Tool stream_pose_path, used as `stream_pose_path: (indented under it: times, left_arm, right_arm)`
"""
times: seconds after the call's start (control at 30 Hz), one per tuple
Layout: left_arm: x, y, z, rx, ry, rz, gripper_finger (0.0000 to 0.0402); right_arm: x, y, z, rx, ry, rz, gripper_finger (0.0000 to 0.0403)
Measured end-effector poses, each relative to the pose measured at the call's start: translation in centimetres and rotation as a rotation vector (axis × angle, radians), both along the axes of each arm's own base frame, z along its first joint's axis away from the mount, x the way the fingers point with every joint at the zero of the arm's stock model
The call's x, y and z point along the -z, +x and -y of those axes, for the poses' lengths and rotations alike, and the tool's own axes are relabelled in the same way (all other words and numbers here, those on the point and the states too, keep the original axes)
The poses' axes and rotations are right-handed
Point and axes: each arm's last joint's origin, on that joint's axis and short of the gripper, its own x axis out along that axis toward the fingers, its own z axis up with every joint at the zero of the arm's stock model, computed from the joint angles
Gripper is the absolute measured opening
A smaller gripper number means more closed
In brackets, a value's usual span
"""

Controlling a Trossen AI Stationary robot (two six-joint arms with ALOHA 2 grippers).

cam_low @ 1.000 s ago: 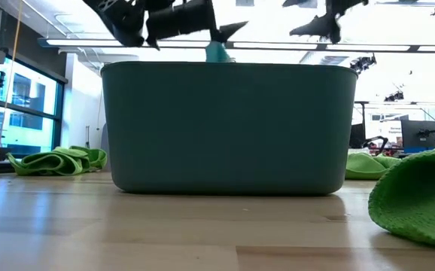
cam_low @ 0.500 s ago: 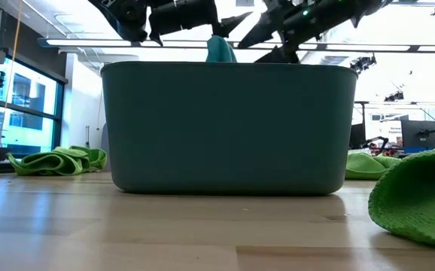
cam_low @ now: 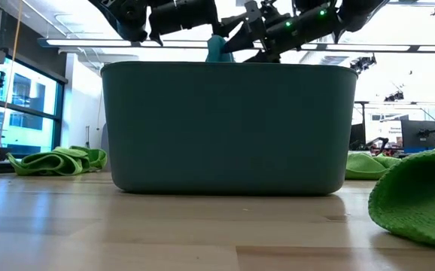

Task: Sort microfiber towel by color & place in baskets
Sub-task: Put the blue microfiber towel into the transparent bin

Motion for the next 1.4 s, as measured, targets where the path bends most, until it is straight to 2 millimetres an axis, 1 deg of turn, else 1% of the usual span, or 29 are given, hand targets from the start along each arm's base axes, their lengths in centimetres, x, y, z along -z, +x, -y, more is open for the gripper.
stream_pose_path:
  times: [0.1, 0.17, 0.2, 0.27, 0.37, 0.4, 0.43, 0.53, 0.63, 0.8, 0.93, 1.07, 1.23, 1.4]
  left_arm:
    - [0.0, 0.0, 0.0, 0.000, 0.001, 0.002, 0.0248]
    - [-0.1, 0.0, 0.0, 0.001, 0.002, 0.006, 0.0248]
    - [-0.1, 0.0, 0.0, 0.000, 0.002, 0.007, 0.0248]
    - [-0.1, 0.0, 0.0, 0.001, 0.003, 0.006, 0.0248]
    - [-0.1, 0.0, 0.0, 0.002, 0.003, 0.006, 0.0248]
    - [-0.1, 0.0, 0.0, 0.005, 0.004, 0.006, 0.0248]
    - [-0.1, 0.0, 0.0, 0.009, 0.006, 0.005, 0.0248]
    - [0.0, -0.1, -0.2, 0.039, 0.031, 0.000, 0.0248]
    - [0.0, -0.4, -0.9, 0.080, 0.066, -0.007, 0.0248]
    - [0.1, -1.2, -2.5, 0.124, 0.069, -0.027, 0.0248]
    - [0.3, -1.6, -3.7, 0.095, 0.065, -0.047, 0.0248]
    - [0.3, -1.9, -4.5, 0.071, 0.064, -0.047, 0.0248]
    - [0.0, -2.3, -5.1, 0.063, 0.041, -0.018, 0.0248]
    - [-1.6, -3.0, -4.7, 0.093, 0.050, 0.141, 0.0248]
  right_arm:
    - [0.1, 0.0, 0.0, -0.008, 0.001, -0.006, 0.0293]
    - [0.1, 0.0, 0.0, -0.010, -0.005, -0.009, 0.0258]
    - [0.1, 0.0, 0.0, -0.010, -0.004, -0.009, 0.0234]
    - [0.1, 0.0, 0.0, -0.010, -0.004, -0.008, 0.0169]
    - [0.1, 0.0, 0.0, -0.010, 0.001, -0.009, 0.0049]
    - [0.1, 0.0, 0.0, -0.011, 0.001, -0.009, 0.0025]
    - [0.1, 0.0, 0.0, -0.010, 0.004, -0.008, 0.0017]
    - [0.2, 0.0, 0.0, -0.008, 0.015, -0.012, 0.0023]
    - [-0.1, -0.4, -0.1, -0.009, 0.016, -0.029, 0.0006]
    - [-1.3, -1.7, -0.4, -0.012, 0.004, -0.048, 0.0003]
    - [-2.3, -2.8, -0.6, -0.013, -0.004, -0.057, 0.0002]
    - [-2.4, -3.4, -0.8, -0.014, 0.000, -0.087, 0.0002]
    - [-2.1, -3.0, -0.8, -0.014, 0.025, -0.081, 0.0001]
    - [-1.1, -1.5, -0.5, -0.018, 0.024, -0.042, 0.0001]
